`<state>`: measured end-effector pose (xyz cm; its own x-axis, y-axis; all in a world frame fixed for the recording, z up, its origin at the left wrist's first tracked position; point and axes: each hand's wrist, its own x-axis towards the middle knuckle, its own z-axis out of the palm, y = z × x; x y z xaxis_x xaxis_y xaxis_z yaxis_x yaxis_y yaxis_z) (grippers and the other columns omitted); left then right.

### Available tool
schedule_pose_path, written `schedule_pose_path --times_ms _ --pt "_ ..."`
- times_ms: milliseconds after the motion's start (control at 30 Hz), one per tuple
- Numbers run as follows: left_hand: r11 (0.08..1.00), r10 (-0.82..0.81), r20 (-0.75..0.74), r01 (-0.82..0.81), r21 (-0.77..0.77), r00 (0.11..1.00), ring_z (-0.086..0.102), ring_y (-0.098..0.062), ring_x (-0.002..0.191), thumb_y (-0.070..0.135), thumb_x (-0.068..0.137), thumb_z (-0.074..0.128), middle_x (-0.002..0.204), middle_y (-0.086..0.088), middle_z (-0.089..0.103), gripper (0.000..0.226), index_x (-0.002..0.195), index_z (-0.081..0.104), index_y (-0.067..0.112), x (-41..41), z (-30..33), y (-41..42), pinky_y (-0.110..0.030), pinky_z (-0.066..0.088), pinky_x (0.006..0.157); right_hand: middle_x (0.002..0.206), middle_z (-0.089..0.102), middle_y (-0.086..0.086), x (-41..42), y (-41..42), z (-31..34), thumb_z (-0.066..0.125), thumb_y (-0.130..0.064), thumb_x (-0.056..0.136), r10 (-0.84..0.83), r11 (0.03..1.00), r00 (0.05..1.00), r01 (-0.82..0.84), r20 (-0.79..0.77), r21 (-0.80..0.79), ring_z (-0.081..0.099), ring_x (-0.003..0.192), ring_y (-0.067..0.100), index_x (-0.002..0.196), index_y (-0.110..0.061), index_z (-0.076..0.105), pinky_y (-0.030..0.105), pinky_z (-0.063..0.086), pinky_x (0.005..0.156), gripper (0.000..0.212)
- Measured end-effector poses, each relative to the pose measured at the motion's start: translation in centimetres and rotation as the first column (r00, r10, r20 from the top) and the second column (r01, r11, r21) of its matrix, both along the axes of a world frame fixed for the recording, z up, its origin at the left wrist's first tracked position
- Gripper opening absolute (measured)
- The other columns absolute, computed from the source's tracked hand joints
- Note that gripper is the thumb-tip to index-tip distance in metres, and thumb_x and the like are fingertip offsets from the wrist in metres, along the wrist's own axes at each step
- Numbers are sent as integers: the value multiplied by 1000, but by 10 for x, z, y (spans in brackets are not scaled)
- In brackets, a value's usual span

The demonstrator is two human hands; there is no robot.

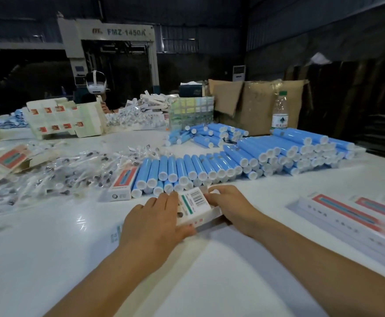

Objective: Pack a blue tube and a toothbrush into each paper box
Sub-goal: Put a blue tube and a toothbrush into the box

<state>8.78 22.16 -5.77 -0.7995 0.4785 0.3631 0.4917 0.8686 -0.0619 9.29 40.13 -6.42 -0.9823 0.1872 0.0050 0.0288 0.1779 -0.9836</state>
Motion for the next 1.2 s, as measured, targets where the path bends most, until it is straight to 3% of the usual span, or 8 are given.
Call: schedule_pose_path --times_ms 200,333,500,633,733,900,1100,1200 --pt "993 -40 -30 37 -113 999 41 -12 114 66 91 26 132 10 40 67 143 17 24 2 -7 1 -27 30 84 89 67 -8 3 6 4 56 -14 90 -86 973 992 103 -87 207 64 81 15 83 -20 67 24 47 56 15" --pt "989 -57 -38 51 -141 998 41 -13 115 65 92 23 132 10 40 65 141 18 24 -1 -13 1 -29 30 86 89 66 1 -9 25 26 53 -13 91 -169 862 973 222 -155 455 63 83 20 88 -12 67 27 48 66 15" --pt "987 -56 8 56 -149 998 39 -16 117 64 93 25 133 7 39 64 141 18 24 -5 -17 2 -32 30 89 91 62 9 -54 62 70 43 -5 90 -228 512 959 263 -166 818 57 88 28 87 -6 63 32 46 67 20" --pt "990 -43 60 51 -131 997 37 -17 120 65 92 29 136 6 37 66 142 18 24 -11 -17 5 -34 29 94 117 53 18 -94 92 88 45 -5 91 -312 249 938 234 -151 940 51 105 32 106 -1 58 33 43 76 19" --pt "991 -49 94 60 -123 994 37 -18 119 68 90 29 135 6 37 69 141 18 24 -14 -18 8 -35 29 93 124 48 18 -115 104 87 47 -13 93 -422 139 904 139 -68 980 47 113 34 112 -6 54 39 43 85 22" --pt "989 -53 114 68 -131 992 34 -19 119 69 89 28 135 5 35 71 142 15 23 -17 -19 8 -38 27 95 121 53 15 -139 111 78 50 -13 87 -508 79 861 22 21 997 52 108 35 109 -11 57 40 43 76 23" --pt "990 -64 113 77 -120 992 34 -19 118 68 90 28 136 4 35 71 142 16 22 -15 -18 8 -40 27 96 78 50 0 -147 114 81 48 -17 90 -471 64 882 50 -14 997 51 80 23 82 -14 49 33 42 68 9" --pt "991 -61 110 73 -115 992 35 -19 119 67 90 29 136 4 36 70 142 17 22 -14 -17 7 -39 27 96 86 56 3 -139 109 84 49 -18 90 -455 88 888 121 -68 989 51 75 22 81 -13 49 32 42 67 11"
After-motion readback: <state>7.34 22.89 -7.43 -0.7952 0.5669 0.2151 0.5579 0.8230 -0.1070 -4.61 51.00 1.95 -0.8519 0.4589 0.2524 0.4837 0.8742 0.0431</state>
